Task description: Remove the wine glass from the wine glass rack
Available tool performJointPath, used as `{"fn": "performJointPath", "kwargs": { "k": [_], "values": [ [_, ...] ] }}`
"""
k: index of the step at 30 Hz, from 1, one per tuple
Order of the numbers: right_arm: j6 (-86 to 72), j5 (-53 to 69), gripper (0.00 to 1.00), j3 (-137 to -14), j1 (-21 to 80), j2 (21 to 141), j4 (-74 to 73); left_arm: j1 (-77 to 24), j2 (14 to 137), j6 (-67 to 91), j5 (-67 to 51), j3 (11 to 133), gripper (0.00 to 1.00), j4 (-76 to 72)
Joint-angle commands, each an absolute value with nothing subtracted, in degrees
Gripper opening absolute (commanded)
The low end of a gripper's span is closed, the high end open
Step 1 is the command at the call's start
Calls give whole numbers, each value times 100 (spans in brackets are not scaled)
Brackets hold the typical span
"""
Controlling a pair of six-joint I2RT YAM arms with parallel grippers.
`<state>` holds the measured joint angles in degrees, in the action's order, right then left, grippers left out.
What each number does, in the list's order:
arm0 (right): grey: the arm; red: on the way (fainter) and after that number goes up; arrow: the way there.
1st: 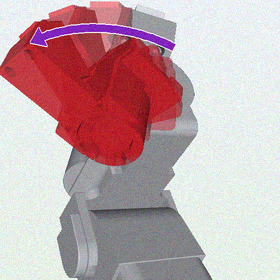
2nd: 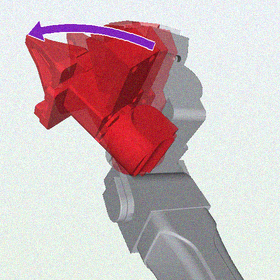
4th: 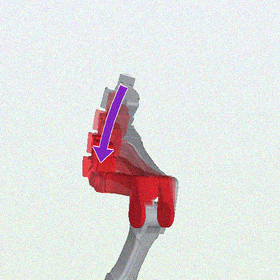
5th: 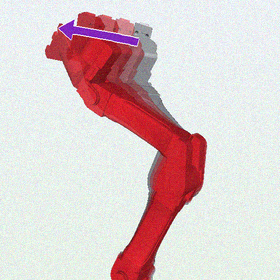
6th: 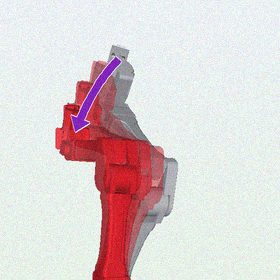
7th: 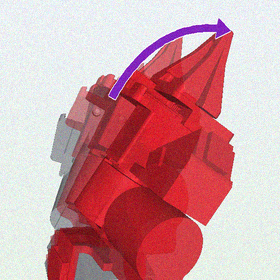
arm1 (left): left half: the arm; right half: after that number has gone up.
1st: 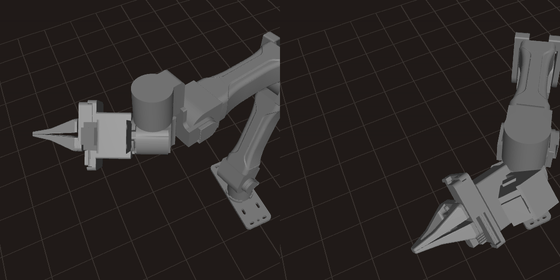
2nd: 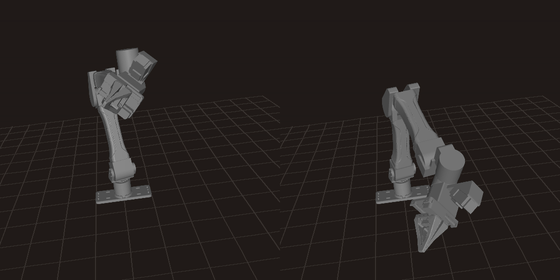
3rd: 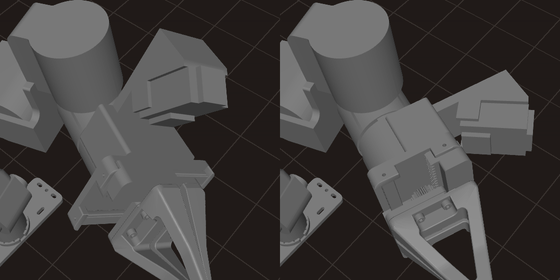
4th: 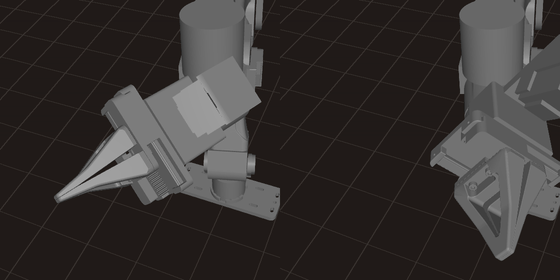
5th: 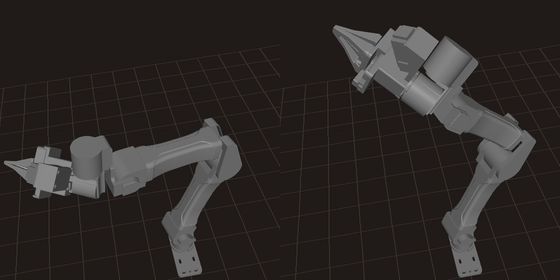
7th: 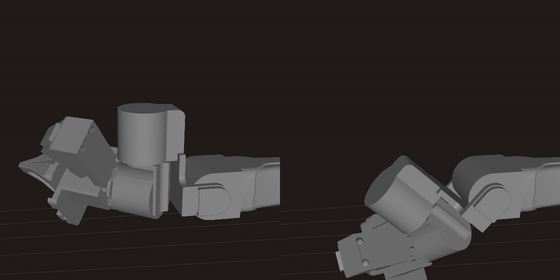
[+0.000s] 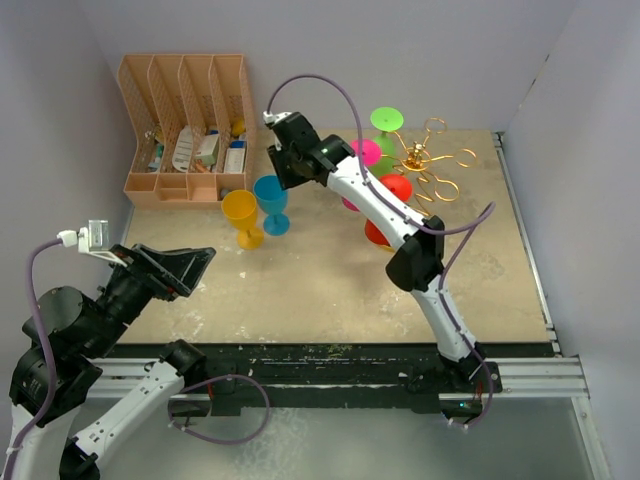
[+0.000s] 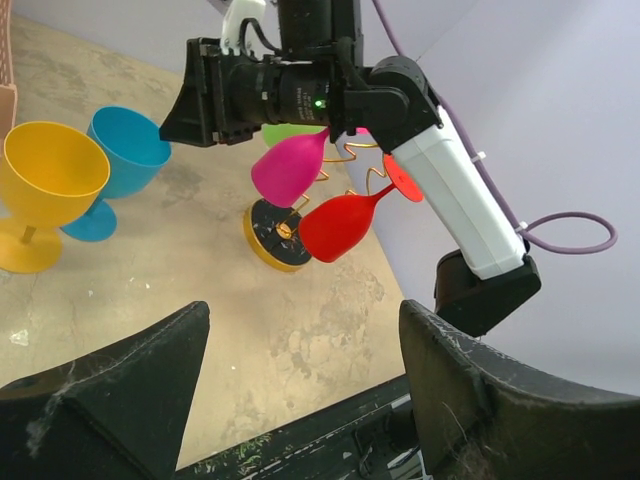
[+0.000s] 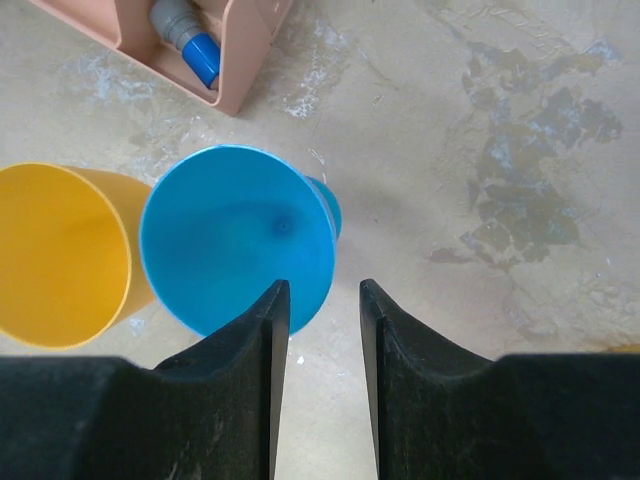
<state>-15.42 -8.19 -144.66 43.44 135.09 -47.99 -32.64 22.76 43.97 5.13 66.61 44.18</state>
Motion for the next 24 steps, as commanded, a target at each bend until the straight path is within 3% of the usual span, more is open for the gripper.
{"fn": "performJointPath", "kwargs": {
  "k": [1, 9, 14, 19, 21, 24],
  "values": [
    [-1570, -984, 38, -14440, 4341, 12550, -4477, -3258, 2382, 4423, 483, 6596, 80, 4158],
    [-1810, -775, 38, -14038, 4417, 11088, -4389, -3259, 2548, 3916, 573, 6527, 82, 3759],
    [-2254, -307, 39, -13080, 4454, 9921, -4182, -3262, 3574, 3432, 758, 6767, 81, 3546],
    [-2516, -343, 59, -12018, 4410, 8901, -3936, -3256, 4540, 3371, 1688, 7316, 78, 3567],
    [-2698, -429, 62, -11668, 4364, 8569, -3854, -3153, 5043, 3292, 1747, 7687, 78, 3611],
    [-3005, -430, 64, -11208, 4249, 8108, -3726, -2018, 5902, 3308, 368, 8140, 79, 3703]
  ]
}}
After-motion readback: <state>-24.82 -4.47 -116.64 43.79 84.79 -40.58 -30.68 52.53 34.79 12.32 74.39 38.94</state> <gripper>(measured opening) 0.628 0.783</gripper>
